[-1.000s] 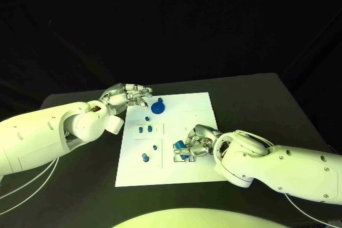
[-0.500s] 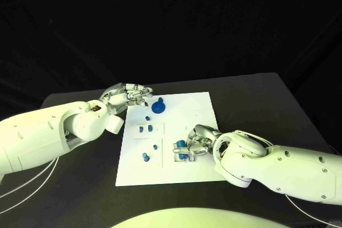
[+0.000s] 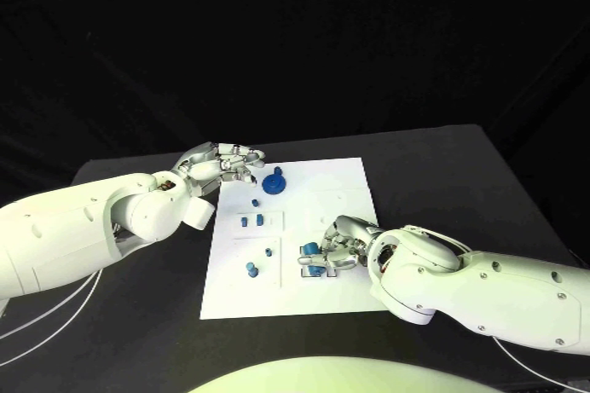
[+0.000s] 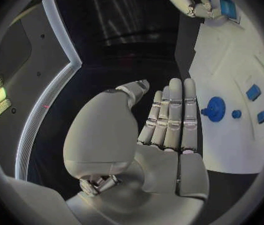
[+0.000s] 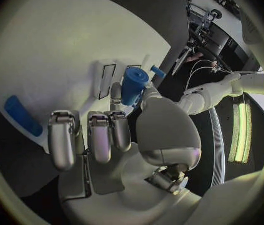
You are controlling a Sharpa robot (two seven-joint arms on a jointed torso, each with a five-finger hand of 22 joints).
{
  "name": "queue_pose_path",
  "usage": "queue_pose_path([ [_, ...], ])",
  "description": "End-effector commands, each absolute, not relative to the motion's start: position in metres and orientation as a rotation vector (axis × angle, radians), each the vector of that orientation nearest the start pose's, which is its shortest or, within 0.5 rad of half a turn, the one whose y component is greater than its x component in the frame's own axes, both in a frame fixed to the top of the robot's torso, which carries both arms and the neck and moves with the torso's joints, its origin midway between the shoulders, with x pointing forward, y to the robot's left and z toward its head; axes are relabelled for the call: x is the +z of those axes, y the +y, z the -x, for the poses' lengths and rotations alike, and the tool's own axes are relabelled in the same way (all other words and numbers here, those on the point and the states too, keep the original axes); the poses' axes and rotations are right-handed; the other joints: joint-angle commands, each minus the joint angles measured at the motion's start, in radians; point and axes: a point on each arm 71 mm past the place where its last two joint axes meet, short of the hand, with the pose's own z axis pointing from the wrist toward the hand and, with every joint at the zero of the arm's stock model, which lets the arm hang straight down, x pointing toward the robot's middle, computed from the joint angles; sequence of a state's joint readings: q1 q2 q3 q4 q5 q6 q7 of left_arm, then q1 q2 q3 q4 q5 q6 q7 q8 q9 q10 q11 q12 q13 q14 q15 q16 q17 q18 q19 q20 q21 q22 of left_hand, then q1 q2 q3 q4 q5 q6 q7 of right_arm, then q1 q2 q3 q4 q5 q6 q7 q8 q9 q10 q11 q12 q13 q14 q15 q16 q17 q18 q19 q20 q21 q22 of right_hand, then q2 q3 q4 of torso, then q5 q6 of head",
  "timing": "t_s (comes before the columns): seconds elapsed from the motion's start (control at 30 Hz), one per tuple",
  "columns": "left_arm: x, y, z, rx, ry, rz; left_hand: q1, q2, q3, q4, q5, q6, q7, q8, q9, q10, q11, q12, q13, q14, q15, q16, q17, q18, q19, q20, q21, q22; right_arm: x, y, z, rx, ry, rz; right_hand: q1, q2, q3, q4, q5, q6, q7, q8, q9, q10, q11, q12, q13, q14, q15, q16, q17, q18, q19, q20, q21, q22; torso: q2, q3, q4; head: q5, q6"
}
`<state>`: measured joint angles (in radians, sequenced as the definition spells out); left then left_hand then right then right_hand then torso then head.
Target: Assemble the parts on the task board
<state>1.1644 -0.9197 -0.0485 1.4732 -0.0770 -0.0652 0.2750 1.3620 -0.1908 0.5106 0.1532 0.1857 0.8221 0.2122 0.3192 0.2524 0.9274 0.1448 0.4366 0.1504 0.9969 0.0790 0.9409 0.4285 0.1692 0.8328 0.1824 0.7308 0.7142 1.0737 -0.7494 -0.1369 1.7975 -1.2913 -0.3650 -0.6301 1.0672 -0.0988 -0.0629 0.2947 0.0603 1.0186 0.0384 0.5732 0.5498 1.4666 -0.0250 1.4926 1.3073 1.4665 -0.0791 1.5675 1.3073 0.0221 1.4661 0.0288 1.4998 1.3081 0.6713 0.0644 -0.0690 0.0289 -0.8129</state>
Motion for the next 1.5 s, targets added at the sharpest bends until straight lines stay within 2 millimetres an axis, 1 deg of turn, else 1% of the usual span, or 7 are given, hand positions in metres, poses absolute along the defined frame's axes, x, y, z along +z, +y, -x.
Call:
queue_pose_path([
  [0.03, -0.207, 0.247, -0.481, -1.573, 1.662, 1.092, 0.009, 0.002, 0.003, -0.003, 0.001, -0.005, 0.001, 0.004, 0.001, -0.006, 0.002, 0.007, 0.001, -0.008, -0.001, 0.004, 0.001, 0.013, 0.008, -0.002, -0.005, -0.001, -0.259, -0.111, -0.381, 0.588, 2.089, -0.151, -0.018, 0.005, -0.020, 0.001, 0.000, -0.008, 0.002, 0.000, 0.002, 0.058, -0.004, -0.004, 0.196, 0.104, -0.009, 0.003, 0.263, -0.009, 0.089, -0.009, -0.005, 0.245, 0.000, -0.0003, 0.0004, 0.000, -0.001],
  [0.7, -0.206, 0.248, -0.481, -1.562, 1.659, 1.084, 0.015, 0.007, 0.006, -0.005, 0.001, -0.004, 0.000, 0.007, 0.002, -0.006, 0.001, 0.009, 0.001, -0.009, -0.002, 0.004, 0.002, 0.013, 0.010, -0.002, -0.007, -0.002, -0.257, -0.113, -0.381, 0.594, 2.063, -0.146, -0.106, 0.013, -0.063, 0.002, 0.004, -0.010, 0.002, 0.007, 0.008, 0.059, -0.004, -0.005, 0.199, 0.104, -0.009, 0.003, 0.263, -0.009, 0.089, -0.008, -0.005, 0.245, 0.000, 0.0002, 0.0006, 0.002, -0.003],
  [0.77, -0.207, 0.248, -0.481, -1.562, 1.659, 1.085, 0.015, 0.007, 0.006, -0.005, 0.001, -0.004, 0.000, 0.007, 0.002, -0.006, 0.001, 0.009, 0.001, -0.009, -0.002, 0.004, 0.002, 0.013, 0.010, -0.002, -0.007, -0.002, -0.256, -0.114, -0.380, 0.607, 2.061, -0.134, -0.072, 0.029, -0.054, -0.001, 0.001, -0.011, 0.002, 0.008, 0.009, 0.060, -0.004, -0.004, 0.200, 0.104, -0.010, 0.003, 0.263, -0.009, 0.089, -0.008, -0.005, 0.245, 0.000, 0.0002, 0.0013, 0.002, -0.002],
  [0.83, -0.207, 0.248, -0.481, -1.562, 1.659, 1.085, 0.015, 0.007, 0.006, -0.005, 0.001, -0.004, 0.000, 0.007, 0.002, -0.006, 0.001, 0.009, 0.001, -0.009, -0.002, 0.004, 0.002, 0.013, 0.010, -0.002, -0.007, -0.002, -0.255, -0.115, -0.378, 0.620, 2.060, -0.124, 0.026, 0.039, -0.045, -0.006, 0.000, -0.013, 0.001, 0.009, 0.010, 0.059, -0.005, -0.006, 0.200, 0.104, -0.010, 0.003, 0.263, -0.008, 0.089, -0.009, -0.006, 0.245, 0.000, 0.0004, 0.0018, 0.002, -0.002],
  [0.97, -0.207, 0.249, -0.481, -1.559, 1.659, 1.086, 0.015, 0.007, 0.006, -0.005, 0.001, -0.004, 0.000, 0.007, 0.002, -0.006, 0.001, 0.009, 0.001, -0.009, -0.002, 0.004, 0.002, 0.013, 0.010, -0.002, -0.007, -0.002, -0.253, -0.119, -0.374, 0.642, 2.061, -0.107, 0.117, 0.030, -0.033, -0.006, 0.001, -0.014, 0.000, 0.008, 0.008, 0.061, -0.006, -0.004, 0.204, 0.104, -0.010, 0.003, 0.263, -0.010, 0.090, -0.009, 0.000, 0.246, 0.000, 0.0003, 0.0011, 0.005, -0.003],
  [1.13, -0.207, 0.250, -0.481, -1.556, 1.658, 1.087, 0.015, 0.007, 0.006, -0.004, 0.001, -0.006, 0.001, 0.006, 0.002, -0.007, 0.002, 0.009, 0.001, -0.009, -0.001, 0.004, 0.002, 0.013, 0.011, -0.002, -0.007, -0.002, -0.251, -0.124, -0.369, 0.660, 2.068, -0.093, 0.153, 0.009, -0.021, -0.006, 0.001, -0.012, 0.000, 0.007, 0.006, 0.063, -0.006, -0.001, 0.207, 0.104, -0.011, 0.003, 0.263, -0.011, 0.091, -0.010, 0.006, 0.248, 0.000, -0.0001, -0.0012, 0.009, -0.004],
  [1.5, -0.207, 0.251, -0.482, -1.552, 1.661, 1.090, 0.015, 0.007, 0.006, -0.004, 0.001, -0.006, 0.001, 0.006, 0.002, -0.007, 0.002, 0.009, 0.001, -0.009, -0.001, 0.004, 0.002, 0.013, 0.011, -0.002, -0.007, -0.002, -0.250, -0.124, -0.363, 0.687, 2.065, -0.108, 0.147, 0.009, -0.019, -0.001, 0.001, -0.009, 0.001, 0.006, 0.005, 0.063, -0.006, -0.002, 0.206, 0.104, -0.011, 0.003, 0.263, -0.011, 0.092, -0.010, 0.008, 0.248, 0.000, 0.0002, 0.0002, 0.011, -0.005],
])
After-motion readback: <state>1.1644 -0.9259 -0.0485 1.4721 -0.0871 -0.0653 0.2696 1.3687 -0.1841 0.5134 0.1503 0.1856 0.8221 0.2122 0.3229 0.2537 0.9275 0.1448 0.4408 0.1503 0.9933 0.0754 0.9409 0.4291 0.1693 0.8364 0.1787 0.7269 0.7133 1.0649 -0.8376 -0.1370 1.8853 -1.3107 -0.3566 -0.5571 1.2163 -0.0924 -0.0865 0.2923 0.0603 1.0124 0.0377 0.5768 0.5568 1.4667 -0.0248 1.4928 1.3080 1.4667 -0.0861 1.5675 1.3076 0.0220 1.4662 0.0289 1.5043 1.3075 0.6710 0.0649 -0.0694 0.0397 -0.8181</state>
